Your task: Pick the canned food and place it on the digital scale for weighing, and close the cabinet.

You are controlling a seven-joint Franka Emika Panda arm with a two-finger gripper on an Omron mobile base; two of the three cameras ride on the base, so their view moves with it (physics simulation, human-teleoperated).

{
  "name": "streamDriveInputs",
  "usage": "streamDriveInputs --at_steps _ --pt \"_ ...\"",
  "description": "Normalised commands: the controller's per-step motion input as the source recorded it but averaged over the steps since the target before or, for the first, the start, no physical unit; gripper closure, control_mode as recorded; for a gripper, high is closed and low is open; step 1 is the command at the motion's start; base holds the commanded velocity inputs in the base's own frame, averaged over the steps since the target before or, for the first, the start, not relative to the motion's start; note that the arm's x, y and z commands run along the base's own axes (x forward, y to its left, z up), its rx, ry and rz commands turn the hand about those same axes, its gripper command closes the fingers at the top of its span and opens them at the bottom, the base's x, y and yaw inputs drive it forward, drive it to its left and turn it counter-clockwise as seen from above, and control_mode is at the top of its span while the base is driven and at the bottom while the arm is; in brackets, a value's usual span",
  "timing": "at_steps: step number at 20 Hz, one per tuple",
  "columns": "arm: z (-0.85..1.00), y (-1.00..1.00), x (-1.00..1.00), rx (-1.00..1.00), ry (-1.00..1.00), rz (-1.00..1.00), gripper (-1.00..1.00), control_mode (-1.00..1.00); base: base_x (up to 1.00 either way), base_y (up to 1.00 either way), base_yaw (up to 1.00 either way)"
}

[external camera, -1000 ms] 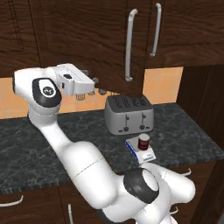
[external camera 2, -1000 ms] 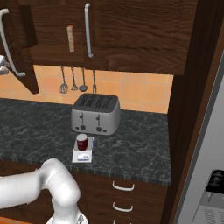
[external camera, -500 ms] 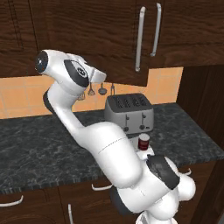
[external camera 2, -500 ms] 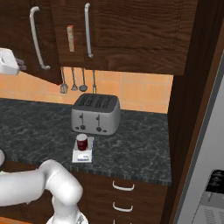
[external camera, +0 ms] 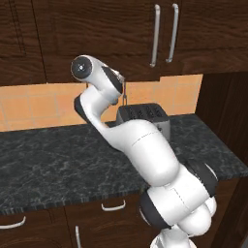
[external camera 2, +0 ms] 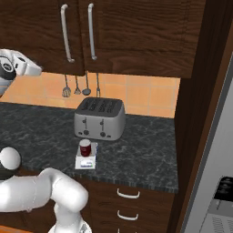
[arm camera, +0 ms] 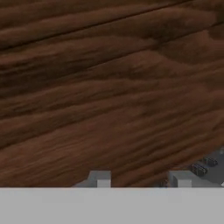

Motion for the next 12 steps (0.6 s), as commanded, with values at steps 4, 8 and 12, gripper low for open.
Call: streamDriveInputs --at_steps 4,8,12 --pt "0.22 0.00 1.00 0.17 0.00 0.09 -1.00 -1.00 0.00 0.00 0.00" --pt "0.00 0.00 1.00 0.16 0.00 0.07 -1.00 -1.00 0.00 0.00 0.00" --pt "0.00 0.00 1.00 0.18 -0.04 0.07 -1.00 -1.00 0.00 0.00 0.00"
